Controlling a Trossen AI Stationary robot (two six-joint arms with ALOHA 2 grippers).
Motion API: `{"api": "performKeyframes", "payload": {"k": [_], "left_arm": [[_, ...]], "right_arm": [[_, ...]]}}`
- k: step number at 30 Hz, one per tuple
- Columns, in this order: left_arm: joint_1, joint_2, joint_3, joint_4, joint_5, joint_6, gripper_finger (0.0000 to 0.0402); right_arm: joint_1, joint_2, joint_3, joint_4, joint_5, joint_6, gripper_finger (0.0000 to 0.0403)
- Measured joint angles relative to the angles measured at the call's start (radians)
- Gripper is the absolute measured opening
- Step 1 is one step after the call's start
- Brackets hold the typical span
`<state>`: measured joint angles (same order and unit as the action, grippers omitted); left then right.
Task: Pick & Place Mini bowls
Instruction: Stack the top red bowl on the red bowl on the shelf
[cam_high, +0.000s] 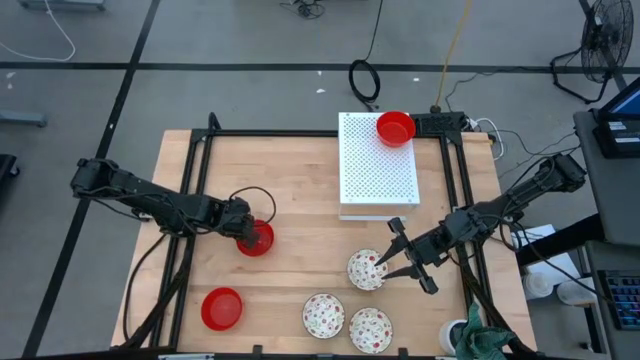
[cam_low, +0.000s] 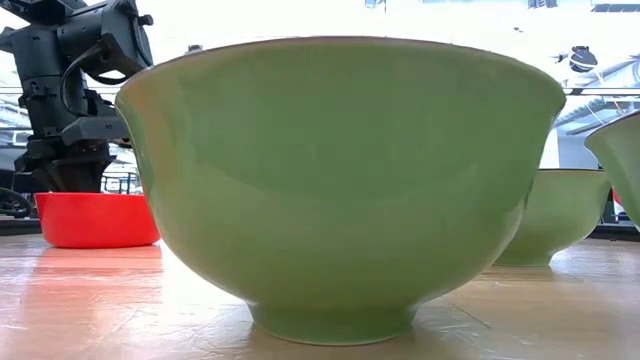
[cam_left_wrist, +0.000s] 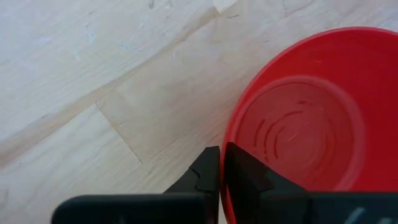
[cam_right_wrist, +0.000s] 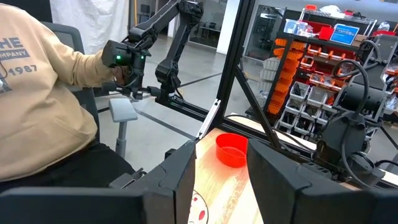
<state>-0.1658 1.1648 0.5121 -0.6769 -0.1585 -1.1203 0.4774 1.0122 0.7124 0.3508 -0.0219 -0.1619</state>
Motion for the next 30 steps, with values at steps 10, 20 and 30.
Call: {"api": "performKeyframes", "payload": {"k": [10, 20, 30], "left_arm": [[0.000, -0.001, 0.000, 0.000, 0.000, -0.011, 0.0011], [0.000, 0.000, 0.000, -0.001, -0.002, -0.015, 0.0006], [0.000, 0.000, 0.000, -0.005, -0.002, -0.014, 0.0030]], "right_arm": [[0.000, 0.000, 0.000, 0.000, 0.000, 0.000, 0.0130], [0.000, 0.000, 0.000, 0.000, 0.000, 0.000, 0.0130], [0.000, 0.000, 0.000, -0.001, 0.000, 0.000, 0.0130]]}}
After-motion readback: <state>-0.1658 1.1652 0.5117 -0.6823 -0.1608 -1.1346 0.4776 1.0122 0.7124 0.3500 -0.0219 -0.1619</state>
